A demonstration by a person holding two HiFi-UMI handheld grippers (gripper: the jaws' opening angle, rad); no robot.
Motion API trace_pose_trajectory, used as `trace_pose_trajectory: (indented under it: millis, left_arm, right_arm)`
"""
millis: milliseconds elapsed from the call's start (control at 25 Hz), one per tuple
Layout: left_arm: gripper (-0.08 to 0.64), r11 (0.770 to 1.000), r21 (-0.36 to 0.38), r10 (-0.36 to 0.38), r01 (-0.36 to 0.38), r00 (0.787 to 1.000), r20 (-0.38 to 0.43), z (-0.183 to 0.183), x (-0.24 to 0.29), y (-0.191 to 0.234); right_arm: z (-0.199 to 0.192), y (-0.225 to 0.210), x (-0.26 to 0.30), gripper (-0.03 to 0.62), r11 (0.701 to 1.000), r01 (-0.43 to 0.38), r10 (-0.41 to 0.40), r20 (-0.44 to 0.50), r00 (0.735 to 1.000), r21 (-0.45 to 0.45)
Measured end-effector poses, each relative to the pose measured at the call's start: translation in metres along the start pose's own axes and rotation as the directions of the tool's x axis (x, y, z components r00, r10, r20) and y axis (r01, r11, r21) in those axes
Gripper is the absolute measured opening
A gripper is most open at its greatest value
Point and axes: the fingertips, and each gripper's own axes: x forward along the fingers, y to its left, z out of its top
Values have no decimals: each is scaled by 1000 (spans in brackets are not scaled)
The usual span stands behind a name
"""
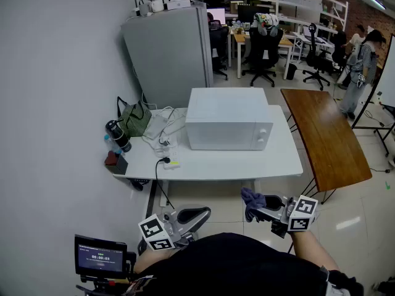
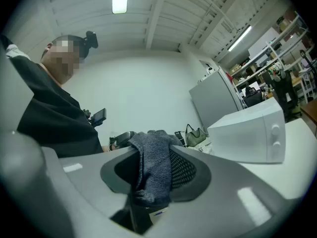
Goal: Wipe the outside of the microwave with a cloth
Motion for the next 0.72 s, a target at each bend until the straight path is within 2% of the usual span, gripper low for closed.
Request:
trace_pose_trajectory:
  millis: [240, 360, 520, 640, 720]
  left_arm:
    - [5, 999, 26, -29, 30, 999, -19, 65, -63, 121]
    - [5, 999, 38, -31, 32, 999, -19, 95, -85, 172]
    - [5, 1000, 26, 13, -14, 1000, 18, 115, -105, 226]
    - [5, 997, 19, 69, -69, 997, 23, 119, -115, 251]
    - [5, 991, 24, 131, -131, 991, 22, 118, -119, 265]
  right_arm:
    - [43, -61, 141, 138, 999, 43, -44, -14, 999, -22]
    - [74, -98, 195, 138, 994, 72, -75, -37, 997, -78]
    - [100, -159, 248, 138, 983, 112, -125, -89, 988, -144]
    - [121, -217, 282, 138, 959, 123, -167, -158, 973, -255]
    - [133, -264, 305, 138, 936, 112, -191, -214, 958, -333]
